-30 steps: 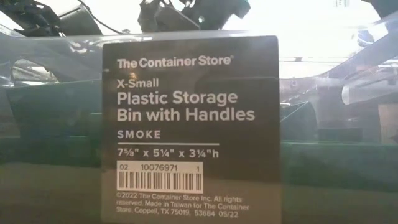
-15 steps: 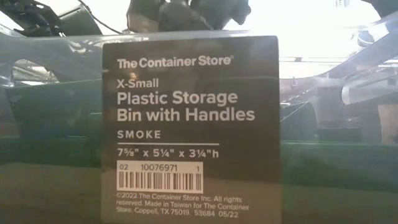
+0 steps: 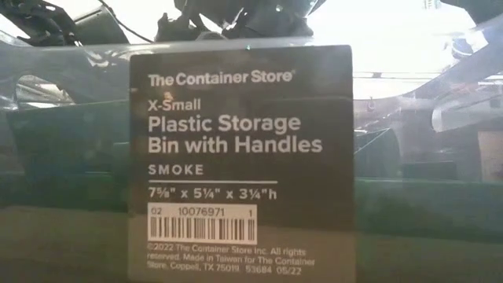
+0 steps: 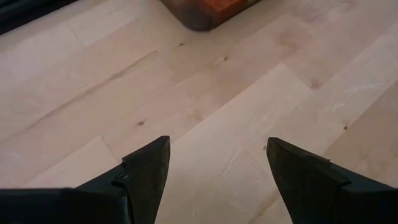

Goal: Sort blocks
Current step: Put the blue game piece into the top right black bin

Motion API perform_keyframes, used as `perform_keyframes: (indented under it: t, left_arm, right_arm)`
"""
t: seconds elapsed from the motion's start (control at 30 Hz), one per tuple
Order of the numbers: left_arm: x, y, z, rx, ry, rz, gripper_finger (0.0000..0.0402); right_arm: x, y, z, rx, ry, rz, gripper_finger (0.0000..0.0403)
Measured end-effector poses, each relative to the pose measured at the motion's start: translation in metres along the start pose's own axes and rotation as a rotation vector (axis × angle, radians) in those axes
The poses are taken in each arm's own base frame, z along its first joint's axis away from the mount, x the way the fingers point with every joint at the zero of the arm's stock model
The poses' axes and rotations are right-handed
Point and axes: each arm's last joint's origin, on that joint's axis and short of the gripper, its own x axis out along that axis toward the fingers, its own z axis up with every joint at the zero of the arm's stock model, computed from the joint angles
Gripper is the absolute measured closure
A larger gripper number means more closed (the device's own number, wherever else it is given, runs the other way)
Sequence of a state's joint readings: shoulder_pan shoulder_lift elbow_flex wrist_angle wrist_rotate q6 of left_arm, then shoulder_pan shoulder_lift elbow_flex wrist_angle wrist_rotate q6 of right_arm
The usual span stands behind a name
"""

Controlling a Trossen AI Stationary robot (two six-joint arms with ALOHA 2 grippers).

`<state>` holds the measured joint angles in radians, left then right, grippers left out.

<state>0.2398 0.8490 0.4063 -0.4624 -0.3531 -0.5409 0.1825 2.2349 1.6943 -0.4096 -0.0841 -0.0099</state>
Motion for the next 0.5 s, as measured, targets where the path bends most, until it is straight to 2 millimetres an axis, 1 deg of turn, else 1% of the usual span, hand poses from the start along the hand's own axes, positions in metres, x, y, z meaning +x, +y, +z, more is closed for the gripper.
perform_keyframes:
  t: [0.13, 0.2, 0.4, 0.5]
  left_arm:
    - [0.000, 0.000, 0.000, 0.002, 0.000, 0.000, 0.0132]
    - [0.000, 0.000, 0.000, 0.003, -0.001, 0.000, 0.0132]
    - [0.000, 0.000, 0.000, 0.003, -0.001, 0.000, 0.0132]
    - [0.000, 0.000, 0.000, 0.000, 0.001, 0.001, 0.0132]
  right_arm:
    - [0.000, 0.000, 0.000, 0.006, 0.003, 0.000, 0.0174]
    - [0.002, 0.000, -0.001, 0.009, 0.005, 0.003, 0.0183]
    - [0.013, 0.002, -0.006, 0.039, 0.026, 0.067, 0.0242]
    - [0.013, 0.002, -0.007, 0.041, 0.029, 0.080, 0.0277]
